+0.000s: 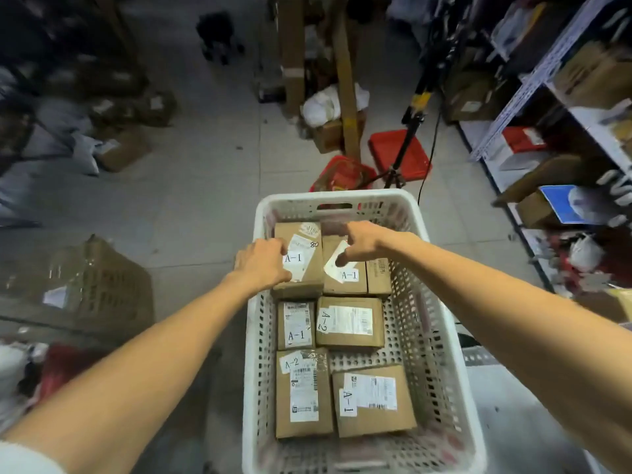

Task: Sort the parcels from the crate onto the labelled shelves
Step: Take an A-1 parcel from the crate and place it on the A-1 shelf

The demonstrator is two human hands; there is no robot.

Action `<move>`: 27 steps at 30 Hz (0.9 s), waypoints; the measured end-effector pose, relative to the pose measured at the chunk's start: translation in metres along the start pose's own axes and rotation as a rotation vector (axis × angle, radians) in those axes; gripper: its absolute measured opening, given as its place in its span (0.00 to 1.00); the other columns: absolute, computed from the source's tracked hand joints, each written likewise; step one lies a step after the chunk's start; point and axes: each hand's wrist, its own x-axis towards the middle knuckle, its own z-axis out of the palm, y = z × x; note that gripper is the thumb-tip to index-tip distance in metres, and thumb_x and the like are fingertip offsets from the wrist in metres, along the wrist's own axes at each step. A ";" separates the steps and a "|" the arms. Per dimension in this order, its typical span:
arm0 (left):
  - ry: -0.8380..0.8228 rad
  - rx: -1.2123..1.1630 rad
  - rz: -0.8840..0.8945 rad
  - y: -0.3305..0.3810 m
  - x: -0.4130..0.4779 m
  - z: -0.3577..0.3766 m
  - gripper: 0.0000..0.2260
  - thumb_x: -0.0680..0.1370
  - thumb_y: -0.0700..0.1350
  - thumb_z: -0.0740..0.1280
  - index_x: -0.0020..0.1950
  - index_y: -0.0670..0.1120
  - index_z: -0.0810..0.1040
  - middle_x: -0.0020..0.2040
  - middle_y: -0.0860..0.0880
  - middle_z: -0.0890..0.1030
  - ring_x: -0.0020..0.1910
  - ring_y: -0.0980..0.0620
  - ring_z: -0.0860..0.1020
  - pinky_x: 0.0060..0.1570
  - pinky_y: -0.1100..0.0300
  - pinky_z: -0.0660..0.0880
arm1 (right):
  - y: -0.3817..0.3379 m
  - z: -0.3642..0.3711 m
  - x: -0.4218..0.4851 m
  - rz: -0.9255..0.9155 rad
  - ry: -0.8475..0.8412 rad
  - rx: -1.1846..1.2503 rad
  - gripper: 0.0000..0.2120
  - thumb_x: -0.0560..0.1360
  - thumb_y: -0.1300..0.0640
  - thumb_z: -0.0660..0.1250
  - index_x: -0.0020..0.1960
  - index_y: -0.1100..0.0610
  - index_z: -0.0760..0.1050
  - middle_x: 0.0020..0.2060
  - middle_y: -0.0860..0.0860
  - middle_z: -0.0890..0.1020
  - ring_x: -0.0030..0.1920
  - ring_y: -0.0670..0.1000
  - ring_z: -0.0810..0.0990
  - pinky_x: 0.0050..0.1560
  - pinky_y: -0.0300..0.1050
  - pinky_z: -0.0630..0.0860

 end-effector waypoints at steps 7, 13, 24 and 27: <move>-0.110 -0.264 -0.072 -0.030 0.076 0.065 0.25 0.70 0.43 0.75 0.65 0.46 0.71 0.58 0.46 0.77 0.55 0.46 0.76 0.50 0.55 0.74 | 0.031 0.072 0.087 0.248 -0.073 0.065 0.30 0.70 0.50 0.73 0.66 0.62 0.68 0.61 0.59 0.76 0.59 0.58 0.75 0.51 0.44 0.72; -0.158 -0.252 -0.143 -0.055 0.138 0.120 0.32 0.70 0.41 0.73 0.70 0.40 0.63 0.65 0.40 0.68 0.64 0.41 0.70 0.64 0.50 0.70 | 0.058 0.126 0.158 0.341 -0.035 0.193 0.22 0.74 0.56 0.68 0.64 0.63 0.68 0.59 0.60 0.76 0.58 0.58 0.75 0.54 0.48 0.74; -0.150 -0.315 -0.353 -0.058 0.191 0.168 0.50 0.68 0.41 0.74 0.76 0.36 0.41 0.73 0.39 0.56 0.72 0.40 0.62 0.68 0.52 0.65 | 0.066 0.173 0.211 0.514 0.156 0.791 0.35 0.67 0.55 0.77 0.67 0.61 0.62 0.59 0.54 0.76 0.57 0.53 0.75 0.54 0.43 0.71; -0.097 -0.369 -0.373 -0.055 0.195 0.173 0.49 0.66 0.43 0.75 0.75 0.35 0.46 0.70 0.41 0.59 0.69 0.42 0.63 0.64 0.54 0.68 | 0.068 0.183 0.212 0.503 0.192 1.126 0.38 0.68 0.67 0.74 0.72 0.61 0.59 0.63 0.56 0.75 0.63 0.55 0.74 0.63 0.46 0.71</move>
